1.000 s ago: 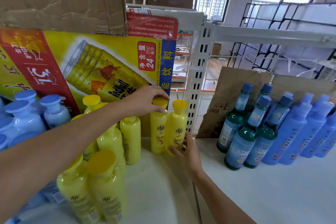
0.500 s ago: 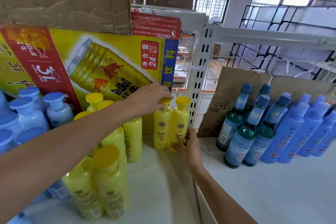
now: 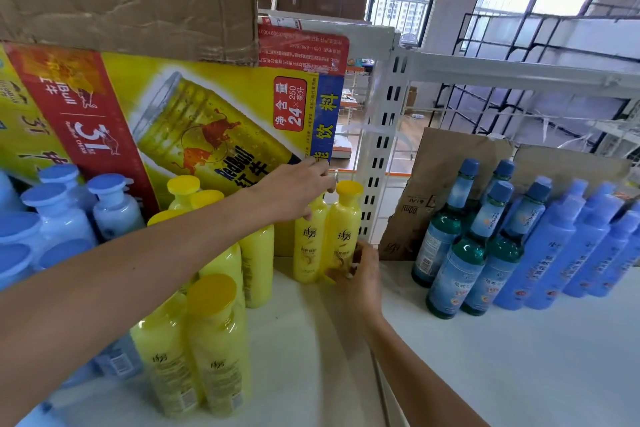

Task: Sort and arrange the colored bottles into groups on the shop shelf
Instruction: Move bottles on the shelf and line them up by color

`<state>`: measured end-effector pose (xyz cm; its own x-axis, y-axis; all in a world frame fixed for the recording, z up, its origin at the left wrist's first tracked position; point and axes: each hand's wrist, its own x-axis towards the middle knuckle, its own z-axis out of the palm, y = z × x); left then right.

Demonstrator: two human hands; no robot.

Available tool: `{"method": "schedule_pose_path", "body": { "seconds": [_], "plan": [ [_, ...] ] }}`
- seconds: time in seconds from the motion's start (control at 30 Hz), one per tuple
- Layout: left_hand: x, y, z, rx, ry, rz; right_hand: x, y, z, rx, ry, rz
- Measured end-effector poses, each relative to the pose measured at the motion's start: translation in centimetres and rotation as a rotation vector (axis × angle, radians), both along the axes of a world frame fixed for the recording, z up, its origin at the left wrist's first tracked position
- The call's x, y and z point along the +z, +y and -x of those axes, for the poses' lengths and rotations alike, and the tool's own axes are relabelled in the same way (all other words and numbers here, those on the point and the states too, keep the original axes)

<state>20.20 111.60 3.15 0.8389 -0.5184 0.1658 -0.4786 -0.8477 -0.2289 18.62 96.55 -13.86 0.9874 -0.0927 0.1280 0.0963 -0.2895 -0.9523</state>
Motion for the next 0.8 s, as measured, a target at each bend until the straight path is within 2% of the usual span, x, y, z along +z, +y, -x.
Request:
{"method": "schedule_pose_path", "body": {
  "seconds": [0.1, 0.13, 0.27, 0.37, 0.47, 0.57, 0.7, 0.8],
  "plan": [
    [-0.1, 0.1, -0.2, 0.000, -0.007, -0.004, 0.1, 0.4, 0.1, -0.026, -0.064, -0.012],
    [0.0, 0.1, -0.3, -0.001, -0.007, 0.001, 0.0, 0.4, 0.0, -0.036, -0.113, 0.051],
    [0.1, 0.2, -0.3, 0.001, -0.006, 0.010, -0.6, 0.5, -0.8, -0.058, -0.112, 0.012],
    [0.0, 0.1, -0.4, 0.006, -0.022, 0.006, -0.6, 0.2, -0.9, -0.071, -0.157, 0.151],
    [0.0, 0.1, -0.5, 0.006, -0.021, 0.009, -0.7, -0.2, -1.0, -0.031, -0.140, 0.190],
    [0.0, 0.4, -0.5, 0.005, -0.003, 0.034, -0.7, 0.0, -0.8, -0.025, -0.090, 0.077],
    [0.0, 0.6, -0.7, -0.001, 0.021, 0.087, -0.7, -0.2, -0.8, -0.019, -0.023, 0.077],
    [-0.1, 0.6, -0.9, 0.003, 0.015, 0.084, -0.7, -0.2, -0.8, -0.031, -0.054, 0.087]
  ]
}}
